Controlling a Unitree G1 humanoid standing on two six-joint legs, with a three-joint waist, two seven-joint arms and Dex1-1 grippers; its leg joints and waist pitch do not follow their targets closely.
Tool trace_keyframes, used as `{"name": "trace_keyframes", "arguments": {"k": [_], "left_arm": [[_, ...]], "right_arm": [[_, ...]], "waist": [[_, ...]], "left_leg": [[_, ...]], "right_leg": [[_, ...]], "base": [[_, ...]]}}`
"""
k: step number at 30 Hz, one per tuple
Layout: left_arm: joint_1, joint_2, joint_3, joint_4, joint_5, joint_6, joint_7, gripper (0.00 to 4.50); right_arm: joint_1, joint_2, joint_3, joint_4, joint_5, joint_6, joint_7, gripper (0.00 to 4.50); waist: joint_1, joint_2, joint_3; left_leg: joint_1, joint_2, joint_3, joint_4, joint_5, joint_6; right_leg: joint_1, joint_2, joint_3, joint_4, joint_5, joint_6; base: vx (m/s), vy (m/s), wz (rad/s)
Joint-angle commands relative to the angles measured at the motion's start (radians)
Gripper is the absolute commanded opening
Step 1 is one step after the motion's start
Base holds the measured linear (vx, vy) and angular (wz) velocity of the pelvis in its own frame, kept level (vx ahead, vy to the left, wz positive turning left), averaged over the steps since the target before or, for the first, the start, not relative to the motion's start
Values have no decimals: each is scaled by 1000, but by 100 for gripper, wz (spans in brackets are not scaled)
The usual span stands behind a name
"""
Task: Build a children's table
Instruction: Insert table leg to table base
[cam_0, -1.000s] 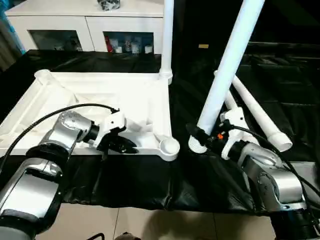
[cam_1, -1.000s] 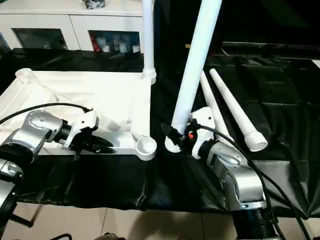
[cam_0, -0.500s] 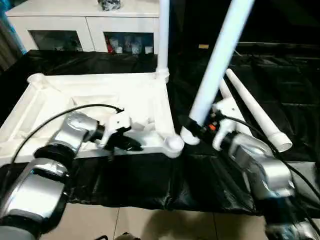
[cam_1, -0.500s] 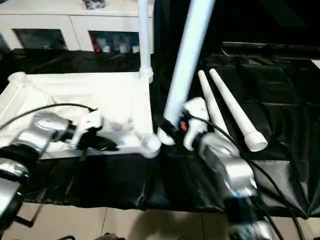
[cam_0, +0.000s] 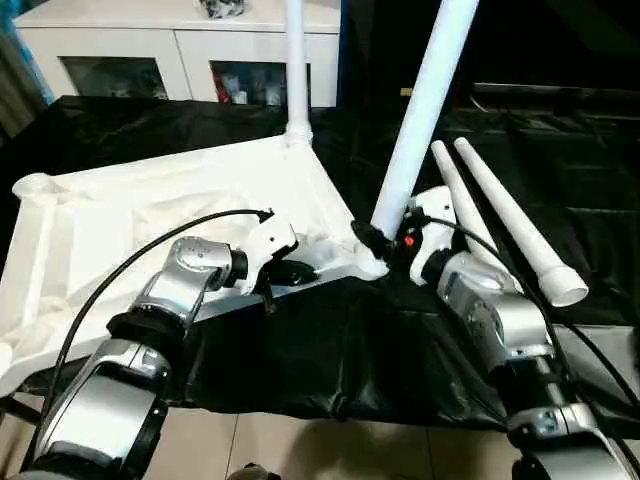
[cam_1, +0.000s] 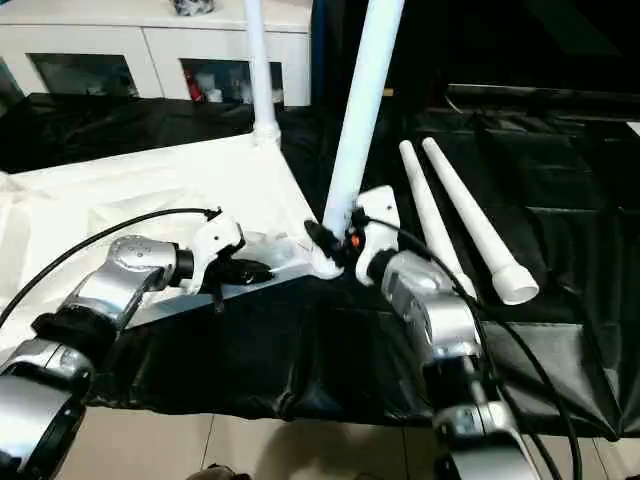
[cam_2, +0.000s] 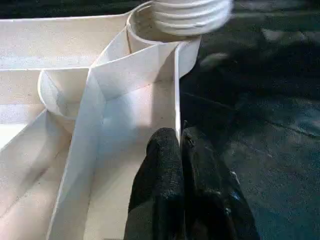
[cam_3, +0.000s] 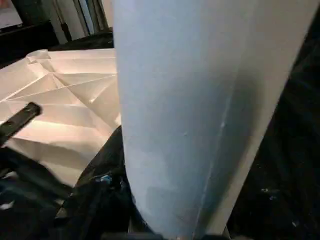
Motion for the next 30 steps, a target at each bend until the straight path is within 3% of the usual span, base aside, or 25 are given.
{"name": "trace_keyframes", "arguments": {"k": [1,5,6,10,22,24,27,30], "left_arm": [[20,6,-16,-11,5,15,-24,44],[22,14,1,-15,-3,6,-18,61],[21,13,7,-4,-6,-2,-16,90],[14,11,15,34,-21,-21,-51,101],[-45,24,20,140,-15,-49,-100,101],[-53,23,22,154,-16,-53,-101,65],[-63,18,23,177,-24,-55,-118,62],[-72,19,9,198,-11,-62,-128,24]], "right_arm": [[-24,-2,-17,27,-9,-27,12,190],[-55,-1,-29,93,-10,-64,20,190],[-59,0,-31,105,-5,-69,28,190],[-70,0,-28,145,-2,-83,50,190],[-97,3,-23,226,-20,-132,85,190],[-100,3,-20,234,-23,-140,89,190],[-107,3,-19,252,-25,-150,95,190],[-110,2,-15,265,-31,-158,106,190]], "waist": [[4,-14,-74],[4,-18,-74],[6,-18,-77],[9,-21,-80],[13,-21,-79],[13,-20,-77],[13,-18,-78],[15,-15,-78]], "left_leg": [[14,82,-25,-72,-83,71],[14,83,-24,-71,-85,71],[13,83,-24,-69,-70,75],[10,81,-21,-64,-27,103],[12,86,-18,-67,-74,76],[12,88,-18,-68,-83,72],[13,87,-17,-68,-90,67],[15,89,-16,-68,-100,60]], "right_leg": [[46,-84,38,-59,13,-310],[45,-84,38,-59,9,-313],[45,-85,37,-54,27,-314],[41,-81,35,-47,107,-323],[42,-84,31,-50,51,-324],[41,-85,30,-51,43,-324],[41,-85,29,-53,30,-324],[39,-85,28,-54,27,-325]], "base": [[0,0,0],[0,0,0],[0,0,0],[0,0,0],[0,0,0],[0,0,0],[0,0,0],[0,0,0]]}}
